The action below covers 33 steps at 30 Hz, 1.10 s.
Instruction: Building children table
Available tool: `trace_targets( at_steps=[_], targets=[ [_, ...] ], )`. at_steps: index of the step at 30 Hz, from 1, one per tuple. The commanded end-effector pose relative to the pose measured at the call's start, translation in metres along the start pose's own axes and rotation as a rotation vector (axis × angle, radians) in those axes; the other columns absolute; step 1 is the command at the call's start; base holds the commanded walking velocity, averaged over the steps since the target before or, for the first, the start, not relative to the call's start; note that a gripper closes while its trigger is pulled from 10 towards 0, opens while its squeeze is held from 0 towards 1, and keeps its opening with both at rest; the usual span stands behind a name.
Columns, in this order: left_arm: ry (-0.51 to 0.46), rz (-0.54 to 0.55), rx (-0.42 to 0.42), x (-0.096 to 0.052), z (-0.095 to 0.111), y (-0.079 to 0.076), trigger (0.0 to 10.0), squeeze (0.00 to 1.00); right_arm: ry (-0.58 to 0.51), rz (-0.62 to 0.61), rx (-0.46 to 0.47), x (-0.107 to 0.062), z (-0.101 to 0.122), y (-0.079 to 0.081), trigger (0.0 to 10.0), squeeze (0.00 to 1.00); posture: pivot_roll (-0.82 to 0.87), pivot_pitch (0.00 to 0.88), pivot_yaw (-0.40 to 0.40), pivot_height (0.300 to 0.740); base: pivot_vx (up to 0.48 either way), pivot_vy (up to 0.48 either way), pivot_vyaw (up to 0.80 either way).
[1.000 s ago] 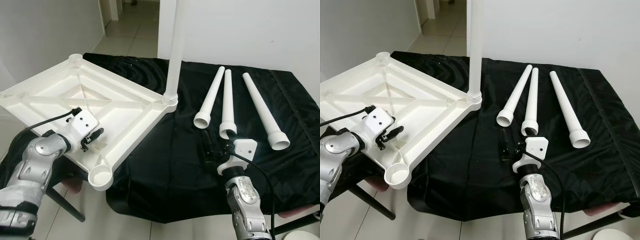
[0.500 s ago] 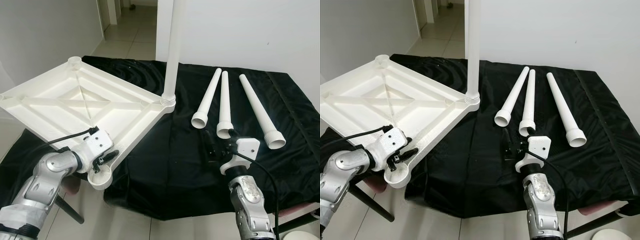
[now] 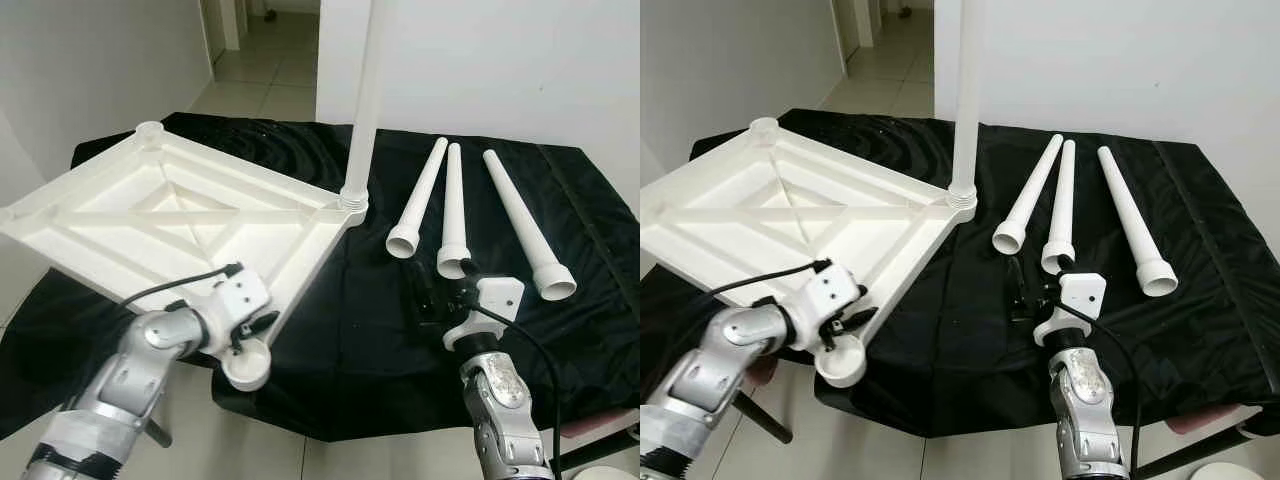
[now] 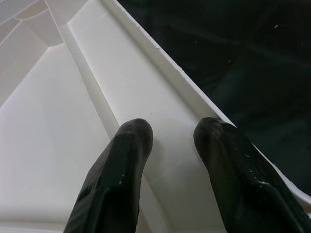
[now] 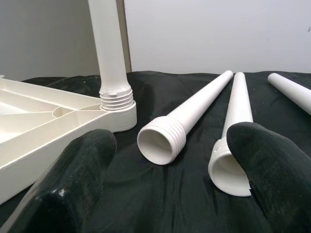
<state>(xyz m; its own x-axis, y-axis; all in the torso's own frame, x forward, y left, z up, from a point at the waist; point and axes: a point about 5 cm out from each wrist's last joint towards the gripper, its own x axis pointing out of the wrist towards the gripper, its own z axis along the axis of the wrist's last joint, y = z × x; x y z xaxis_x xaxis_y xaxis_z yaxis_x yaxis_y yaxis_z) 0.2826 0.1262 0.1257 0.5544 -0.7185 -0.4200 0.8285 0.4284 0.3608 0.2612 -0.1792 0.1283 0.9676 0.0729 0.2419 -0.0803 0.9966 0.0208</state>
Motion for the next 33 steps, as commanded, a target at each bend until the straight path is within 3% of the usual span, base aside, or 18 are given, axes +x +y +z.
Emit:
trace_targets(
  at_steps=[1,8,13,17,23,24,30,33],
  targets=[
    [0.017,-0.028,-0.008,0.006,-0.002,-0.007,10.0,0.0,0.002,-0.013,-0.001,-0.002,0.001,-0.002,10.0,0.0,-0.01,0.0,0.017,0.74,0.0,0.0,0.0],
    [-0.001,0.036,-0.031,0.018,0.006,-0.007,10.0,0.0,0.003,-0.022,0.008,-0.003,0.0,-0.001,10.0,0.0,-0.02,0.0,0.023,0.74,0.0,0.0,0.0],
    [-0.051,0.103,-0.073,0.018,0.014,0.005,10.0,0.0,0.002,-0.02,0.014,-0.002,-0.001,0.001,10.0,0.0,-0.01,0.0,0.027,0.74,0.0,0.0,0.0],
    [-0.114,0.126,-0.06,0.003,0.018,0.021,10.0,0.0,0.006,-0.018,0.014,-0.002,-0.002,0.001,10.0,0.0,0.0,0.0,0.024,0.74,0.0,0.0,0.0],
    [-0.185,0.068,-0.026,-0.023,0.02,0.03,10.0,0.0,0.012,-0.015,0.012,-0.002,-0.004,0.0,10.0,0.0,0.01,0.0,0.019,0.74,0.0,0.0,0.0],
    [-0.162,0.034,-0.004,-0.031,0.015,0.031,10.0,0.0,0.014,-0.015,0.013,-0.003,-0.004,0.001,10.0,0.0,0.01,0.0,0.017,0.74,0.0,0.0,0.0],
    [-0.092,0.011,0.052,-0.038,0.005,0.033,10.0,0.0,0.017,-0.016,0.016,-0.003,-0.005,0.001,10.0,0.0,0.02,0.0,0.015,0.74,0.0,0.0,0.0],
    [0.003,-0.01,0.085,-0.047,-0.011,0.037,10.0,0.0,0.023,-0.018,0.019,-0.005,-0.006,0.001,10.0,0.0,0.02,0.0,0.012,0.74,0.0,0.0,0.0]
  ],
)
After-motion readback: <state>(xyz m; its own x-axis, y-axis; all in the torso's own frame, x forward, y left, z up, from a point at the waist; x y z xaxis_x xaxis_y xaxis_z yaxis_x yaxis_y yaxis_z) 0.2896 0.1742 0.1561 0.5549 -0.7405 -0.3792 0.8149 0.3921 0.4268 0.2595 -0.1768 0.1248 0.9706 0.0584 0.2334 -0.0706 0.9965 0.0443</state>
